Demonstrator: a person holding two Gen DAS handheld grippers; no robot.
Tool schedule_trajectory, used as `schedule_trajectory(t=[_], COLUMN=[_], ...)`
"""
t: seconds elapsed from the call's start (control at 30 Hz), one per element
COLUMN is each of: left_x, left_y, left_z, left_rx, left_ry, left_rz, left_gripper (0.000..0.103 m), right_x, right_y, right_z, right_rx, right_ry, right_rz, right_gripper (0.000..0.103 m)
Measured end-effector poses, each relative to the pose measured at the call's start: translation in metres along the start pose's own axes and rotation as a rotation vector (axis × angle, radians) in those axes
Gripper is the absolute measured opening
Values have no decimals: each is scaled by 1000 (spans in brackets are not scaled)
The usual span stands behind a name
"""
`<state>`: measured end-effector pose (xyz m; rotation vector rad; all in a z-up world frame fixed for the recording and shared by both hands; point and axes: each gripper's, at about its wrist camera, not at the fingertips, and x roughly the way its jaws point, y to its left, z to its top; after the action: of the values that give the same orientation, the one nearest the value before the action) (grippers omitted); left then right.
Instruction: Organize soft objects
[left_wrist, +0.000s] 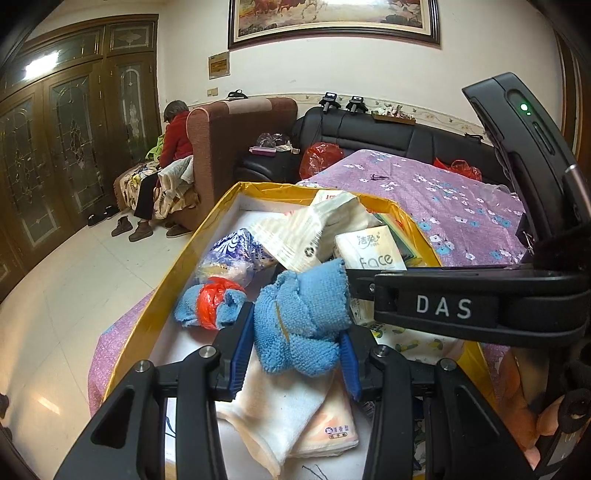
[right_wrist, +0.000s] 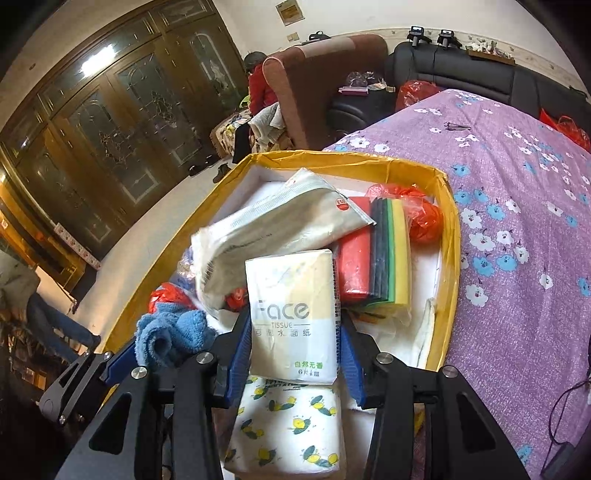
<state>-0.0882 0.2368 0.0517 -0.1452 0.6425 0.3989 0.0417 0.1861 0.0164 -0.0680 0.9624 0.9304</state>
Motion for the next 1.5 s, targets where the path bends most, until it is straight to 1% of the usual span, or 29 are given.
schedule_trajectory(t=[0.13, 0.2, 0.23, 0.27, 0.63, 0.73, 0.83, 0.93, 1.0, 1.23, 1.3, 1.37, 1.5], left_x=[-3, -5, -6, -8, -40, -50, -61, -68, -72, -87, -95, -103, -120], left_y=[-1, -2, -3, -4, -18, -21, -26, -31, -33, -37, -39, -38, -40], left_z=[-1, -1, -1, -1, -7, -9, -15, -21, -27, -46, -49, -51, -56], left_rx=[-2, 1, 4, 6, 37, 45, 56, 70, 80, 93, 98, 99, 96], left_ry=[-3, -5, -6, -7, -42, -57, -69, -76, -81, -84, -96, -116, -148], left_rz=[11, 16, 17, 18, 47, 54, 61, 72, 77, 87, 88, 87, 86], left_gripper=[41, 41, 42, 42, 45, 46, 47, 50, 54, 57, 61, 65, 72], right_x=[-8, -15, -19, -22, -68, -83, -98, -107, -112, -127, -134, -140, -154], right_y=[1, 2, 3, 4, -1, -6, -9, -12, -14, -20, -21, -21, -18], right_z=[-4, -6, -6, -8, -29, -37, -48, -59, -70, -104, -113, -121, -140], right_rx=[-5, -8, -7, -6, 24, 41, 59, 71, 79, 97, 96, 97, 112], right_ry=[-6, -12, -18, -24, -85, -112, -141, -159, -168, -185, -196, -206, -226], right_rz=[12, 25, 28, 30, 62, 61, 72, 77, 76, 46, 28, 20, -5], right_gripper=[53, 59, 65, 67, 67, 72, 73, 74, 75, 75, 77, 83, 87])
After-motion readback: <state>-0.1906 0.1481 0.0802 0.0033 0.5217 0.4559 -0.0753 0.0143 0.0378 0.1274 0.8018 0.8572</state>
